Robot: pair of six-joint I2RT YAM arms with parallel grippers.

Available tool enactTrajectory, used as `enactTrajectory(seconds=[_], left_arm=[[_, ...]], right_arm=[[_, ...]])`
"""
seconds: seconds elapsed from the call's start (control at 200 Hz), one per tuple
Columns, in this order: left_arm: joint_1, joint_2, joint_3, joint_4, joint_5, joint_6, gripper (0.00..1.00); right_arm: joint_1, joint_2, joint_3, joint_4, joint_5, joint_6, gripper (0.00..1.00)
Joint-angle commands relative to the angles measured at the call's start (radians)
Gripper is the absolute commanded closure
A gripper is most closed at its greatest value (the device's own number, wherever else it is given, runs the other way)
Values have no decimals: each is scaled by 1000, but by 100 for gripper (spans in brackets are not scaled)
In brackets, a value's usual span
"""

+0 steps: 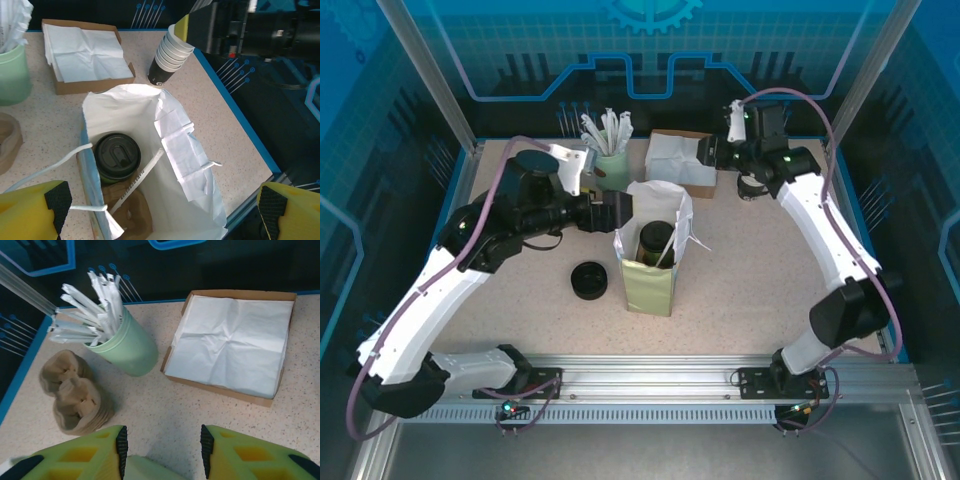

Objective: Pack the takeout coffee

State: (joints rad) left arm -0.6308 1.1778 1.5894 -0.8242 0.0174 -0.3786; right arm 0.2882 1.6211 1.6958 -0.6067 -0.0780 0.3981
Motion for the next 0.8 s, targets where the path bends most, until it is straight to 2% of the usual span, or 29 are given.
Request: enactTrajectory(seconds=[0.0, 0.235, 0.565, 0.795], left_arm=[[21, -21, -25, -39, -23, -10, 3], [28, -34, -48, -61, -16, -23, 2], [35, -61, -51, -95, -39, -30, 2], [37, -64, -49, -118, -45, -34, 2]], right_arm=[[22, 86, 87, -11, 78, -19, 55], [47, 306, 245, 0, 180, -32, 51], [52, 699, 723, -191, 250, -38, 47], [48, 905, 914, -228, 282, -59, 40]])
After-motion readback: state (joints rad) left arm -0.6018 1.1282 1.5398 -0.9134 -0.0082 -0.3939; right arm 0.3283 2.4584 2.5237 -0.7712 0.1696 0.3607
